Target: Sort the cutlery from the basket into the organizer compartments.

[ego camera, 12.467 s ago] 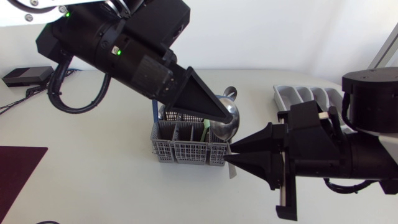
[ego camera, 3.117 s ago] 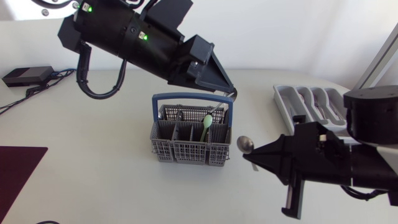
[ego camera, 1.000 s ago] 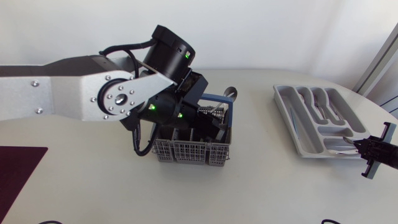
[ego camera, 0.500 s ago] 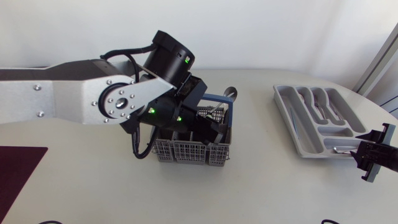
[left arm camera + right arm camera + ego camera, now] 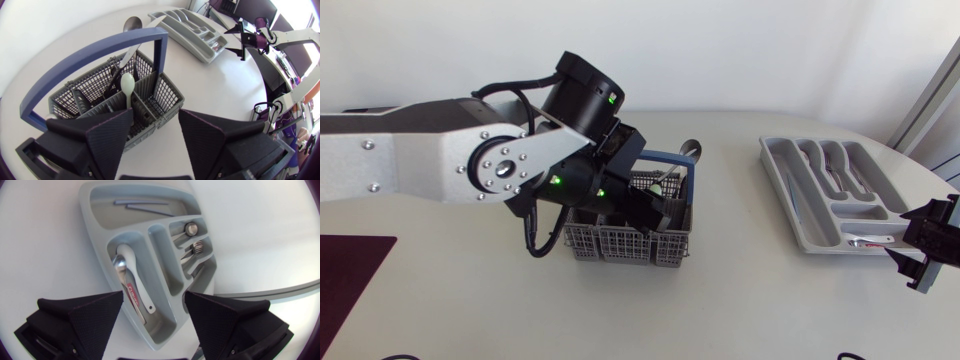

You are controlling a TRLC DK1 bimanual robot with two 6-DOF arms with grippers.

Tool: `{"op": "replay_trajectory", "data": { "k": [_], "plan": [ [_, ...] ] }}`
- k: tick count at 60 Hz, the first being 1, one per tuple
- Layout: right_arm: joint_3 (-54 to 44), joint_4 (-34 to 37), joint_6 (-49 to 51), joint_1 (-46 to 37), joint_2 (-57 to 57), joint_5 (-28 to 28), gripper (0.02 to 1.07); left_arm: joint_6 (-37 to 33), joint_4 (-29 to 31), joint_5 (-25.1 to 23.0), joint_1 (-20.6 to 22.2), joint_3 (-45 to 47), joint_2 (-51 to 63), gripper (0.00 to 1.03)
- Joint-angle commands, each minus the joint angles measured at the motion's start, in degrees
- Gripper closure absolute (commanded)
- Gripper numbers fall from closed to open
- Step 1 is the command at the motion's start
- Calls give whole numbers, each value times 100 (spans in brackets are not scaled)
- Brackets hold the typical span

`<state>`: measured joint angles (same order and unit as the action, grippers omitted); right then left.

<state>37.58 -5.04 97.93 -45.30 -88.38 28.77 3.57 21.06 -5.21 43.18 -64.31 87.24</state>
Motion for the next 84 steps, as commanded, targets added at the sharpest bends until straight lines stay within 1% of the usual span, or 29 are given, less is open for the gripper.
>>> {"op": "replay_trajectory", "data": {
  "k": [1, 4, 11, 29, 33, 49, 53, 70, 84],
  "plan": [
    [267, 416, -749, 135, 436, 111, 13, -76, -40, 38, -38, 147, -102, 40],
    [258, 600, -1004, 214, 603, 155, 13, -59, -76, 38, -38, 147, -67, 40],
    [135, 1277, -1356, 487, 1060, 207, 13, 3, -260, 38, -46, 165, 47, 40],
    [-401, 2244, -2577, 1366, 2343, 410, 13, -41, -1245, 38, -205, 402, 399, 40],
    [-585, 2262, -2841, 1594, 2598, 410, 13, -67, -1508, 47, -205, 472, 513, 40],
    [-963, 2306, -3500, 2262, 3160, 383, 13, -252, -2115, 205, -292, 578, 988, 40],
    [-1051, 2306, -3623, 2438, 3310, 348, 13, -349, -2361, 354, -284, 657, 1040, 40],
    [-1174, 2323, -3878, 2754, 3538, 313, 13, -516, -3169, 521, -363, 886, 1199, 40],
    [-1236, 2279, -3922, 2816, 3591, 304, 13, -603, -3292, 512, -389, 771, 1489, 40]
  ]
}}
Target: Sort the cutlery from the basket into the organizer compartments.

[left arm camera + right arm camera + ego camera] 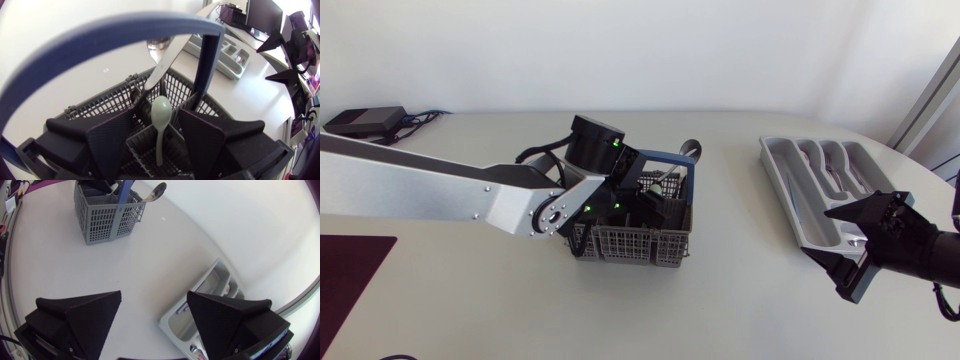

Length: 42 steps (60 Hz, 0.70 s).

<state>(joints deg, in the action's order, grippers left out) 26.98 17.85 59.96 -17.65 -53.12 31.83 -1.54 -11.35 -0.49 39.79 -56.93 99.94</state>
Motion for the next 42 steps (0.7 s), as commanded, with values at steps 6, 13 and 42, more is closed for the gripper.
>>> {"op": "replay_trajectory", "data": {
  "k": [6, 13, 42],
  "plan": [
    [-202, -9, -117, 51, 83, -11, 13, -118, -42, -21, -50, 24, 236, 41],
    [-237, -36, -90, 51, 92, -19, 13, -127, -42, -250, -42, 50, 228, 45],
    [-316, -106, -73, 69, 127, -19, 13, -180, -157, -663, -59, 270, -27, 79]
  ]
}}
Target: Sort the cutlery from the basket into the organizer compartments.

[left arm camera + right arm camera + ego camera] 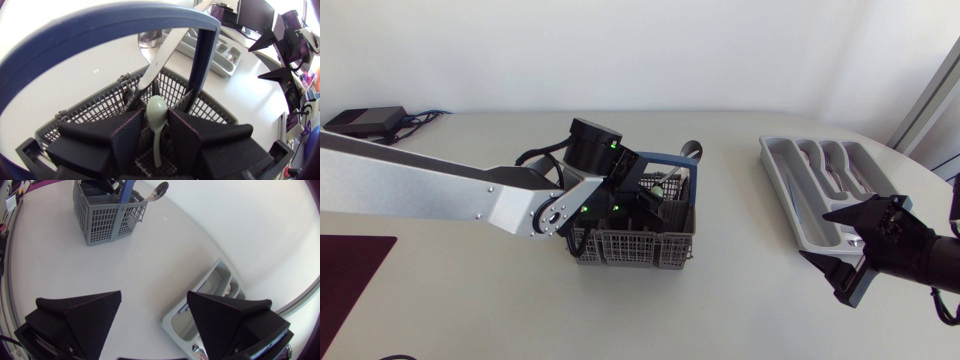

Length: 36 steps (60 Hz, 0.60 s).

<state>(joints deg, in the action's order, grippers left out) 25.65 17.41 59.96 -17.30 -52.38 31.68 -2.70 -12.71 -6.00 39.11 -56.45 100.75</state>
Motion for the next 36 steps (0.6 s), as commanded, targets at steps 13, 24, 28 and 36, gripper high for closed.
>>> {"op": "replay_trajectory", "data": {
  "k": [13, 24, 28, 36],
  "plan": [
    [-157, -53, -73, 34, 61, -22, 13, -108, -100, -138, 26, 310, -258, 79],
    [-192, -53, -90, 122, 70, -30, 13, -161, -135, -165, 35, 424, -433, 92],
    [-192, -45, -108, 130, 88, -30, 13, -170, -135, -226, 9, 459, -495, 93],
    [-192, 8, -108, 183, 149, -39, 13, -213, -135, -358, -9, 644, -802, 94]
  ]
}}
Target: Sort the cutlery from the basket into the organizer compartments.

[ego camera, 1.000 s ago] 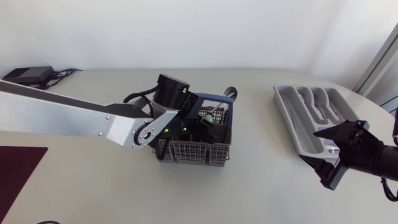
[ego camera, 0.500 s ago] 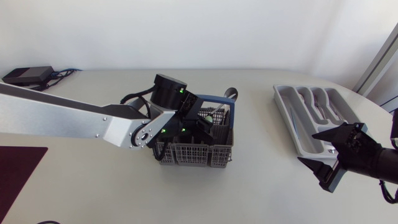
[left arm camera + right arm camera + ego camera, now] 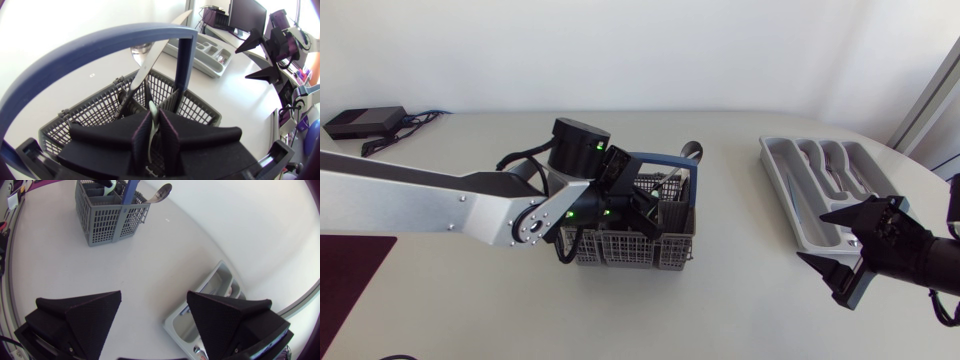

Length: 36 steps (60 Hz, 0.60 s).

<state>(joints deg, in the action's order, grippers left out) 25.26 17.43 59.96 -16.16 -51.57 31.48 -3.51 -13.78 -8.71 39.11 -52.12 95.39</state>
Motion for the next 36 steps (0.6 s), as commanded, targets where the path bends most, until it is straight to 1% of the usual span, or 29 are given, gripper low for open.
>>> {"op": "replay_trajectory", "data": {
  "k": [1, 7, 10, 17, 27, 36],
  "plan": [
    [-153, 15, -108, 78, 77, -28, 13, -141, -28, -105, -9, 237, -311, 94],
    [-153, 15, -125, 140, 86, -64, 13, -229, -46, -105, 26, 369, -504, 94],
    [-161, 15, -134, 157, 86, -72, 13, -264, -63, -105, 44, 431, -566, 98],
    [-161, 15, -196, 272, 130, -160, 13, -264, -55, -131, 53, 492, -592, 99],
    [-223, 41, -266, 421, 253, -248, 13, -89, 42, -500, -44, 474, -750, 99],
    [-223, 147, -319, 518, 473, -292, 13, 210, 288, -1001, -185, 439, -1163, 99]
  ]
}}
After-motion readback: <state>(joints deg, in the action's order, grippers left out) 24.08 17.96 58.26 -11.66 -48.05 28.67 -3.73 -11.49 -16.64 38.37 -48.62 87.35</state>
